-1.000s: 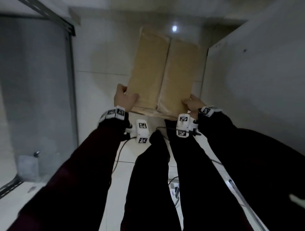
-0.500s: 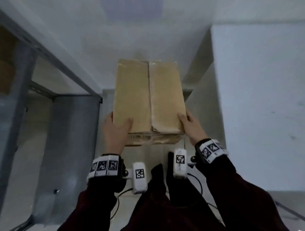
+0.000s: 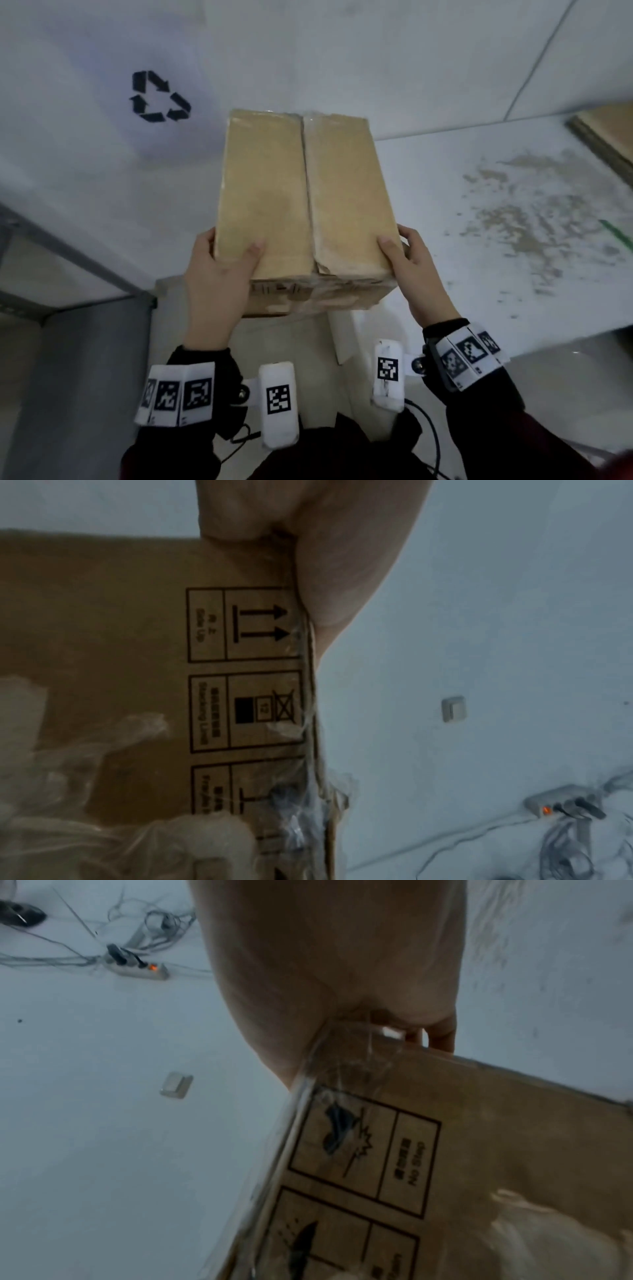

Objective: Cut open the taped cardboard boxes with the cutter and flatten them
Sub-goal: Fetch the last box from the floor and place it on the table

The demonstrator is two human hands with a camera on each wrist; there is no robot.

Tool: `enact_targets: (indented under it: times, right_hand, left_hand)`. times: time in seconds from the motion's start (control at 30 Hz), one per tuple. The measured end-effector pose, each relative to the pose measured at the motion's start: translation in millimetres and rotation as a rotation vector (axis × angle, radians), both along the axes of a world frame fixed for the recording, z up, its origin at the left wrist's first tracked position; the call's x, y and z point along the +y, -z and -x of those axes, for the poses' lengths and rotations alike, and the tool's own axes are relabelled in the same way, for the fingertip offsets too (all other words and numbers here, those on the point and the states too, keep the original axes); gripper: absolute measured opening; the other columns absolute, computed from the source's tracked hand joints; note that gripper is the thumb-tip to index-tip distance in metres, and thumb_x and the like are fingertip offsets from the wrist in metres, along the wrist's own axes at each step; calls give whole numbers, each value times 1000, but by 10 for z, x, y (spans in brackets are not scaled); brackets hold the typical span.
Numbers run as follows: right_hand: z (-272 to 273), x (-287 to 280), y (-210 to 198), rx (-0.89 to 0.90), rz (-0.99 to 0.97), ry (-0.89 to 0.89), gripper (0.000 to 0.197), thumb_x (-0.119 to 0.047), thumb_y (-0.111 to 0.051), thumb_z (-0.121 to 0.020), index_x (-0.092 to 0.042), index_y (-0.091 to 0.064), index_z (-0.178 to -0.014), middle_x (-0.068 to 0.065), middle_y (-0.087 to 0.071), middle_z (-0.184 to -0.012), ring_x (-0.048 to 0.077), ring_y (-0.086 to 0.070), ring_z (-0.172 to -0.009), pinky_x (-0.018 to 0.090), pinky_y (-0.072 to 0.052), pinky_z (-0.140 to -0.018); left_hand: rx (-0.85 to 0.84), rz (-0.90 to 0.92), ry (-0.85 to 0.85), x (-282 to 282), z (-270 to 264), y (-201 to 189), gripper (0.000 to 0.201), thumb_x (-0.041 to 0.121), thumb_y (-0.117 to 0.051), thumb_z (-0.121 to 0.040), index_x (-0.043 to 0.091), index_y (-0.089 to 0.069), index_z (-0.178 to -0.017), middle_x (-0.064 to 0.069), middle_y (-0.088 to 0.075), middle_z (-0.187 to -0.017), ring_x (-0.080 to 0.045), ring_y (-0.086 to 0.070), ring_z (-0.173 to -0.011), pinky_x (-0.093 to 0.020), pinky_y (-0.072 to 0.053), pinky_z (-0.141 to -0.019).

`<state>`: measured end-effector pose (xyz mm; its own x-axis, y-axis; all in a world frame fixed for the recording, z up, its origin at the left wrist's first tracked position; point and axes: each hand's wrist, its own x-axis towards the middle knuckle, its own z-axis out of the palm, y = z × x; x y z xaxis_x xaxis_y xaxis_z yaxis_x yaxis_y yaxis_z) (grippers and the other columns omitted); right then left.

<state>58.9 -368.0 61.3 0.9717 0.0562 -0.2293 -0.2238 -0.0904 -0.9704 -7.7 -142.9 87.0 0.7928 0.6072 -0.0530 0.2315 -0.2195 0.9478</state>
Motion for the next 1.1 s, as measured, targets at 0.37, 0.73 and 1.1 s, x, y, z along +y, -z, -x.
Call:
enact_targets:
  times: [0.37,0.73,1.1]
  right_hand:
    - [-508,-2359,28,13,53,115,37,-31,-51,-95,-18,-47,-129,0,-60,-120,12,-60,-104,24,-50,-78]
    - [-1239,-3584,331,36,112,98,43,-27,-46,-98,-19,-42,-140,1,-54,-134,19,-53,-119,37,-48,-98]
    - [-1738,-3939,371,19,110,71,40,-26,-50,-97,-22,-46,-136,-5,-57,-125,10,-57,-109,25,-50,-88]
  left_hand:
    - [-10,62,157,-2262,-826,268,51,35,-71,-83,13,-52,-125,7,-60,-103,-3,-59,-86,-3,-42,-62]
    - [80,-168,316,-3526,-1391,689,68,36,-53,-95,18,-19,-151,-7,-31,-153,-23,-32,-138,-32,-28,-113]
    - [63,-1014,730,-4187,-1813,648,65,64,-16,-93,30,-45,-140,-10,-37,-151,-29,-26,-143,-53,-19,-114]
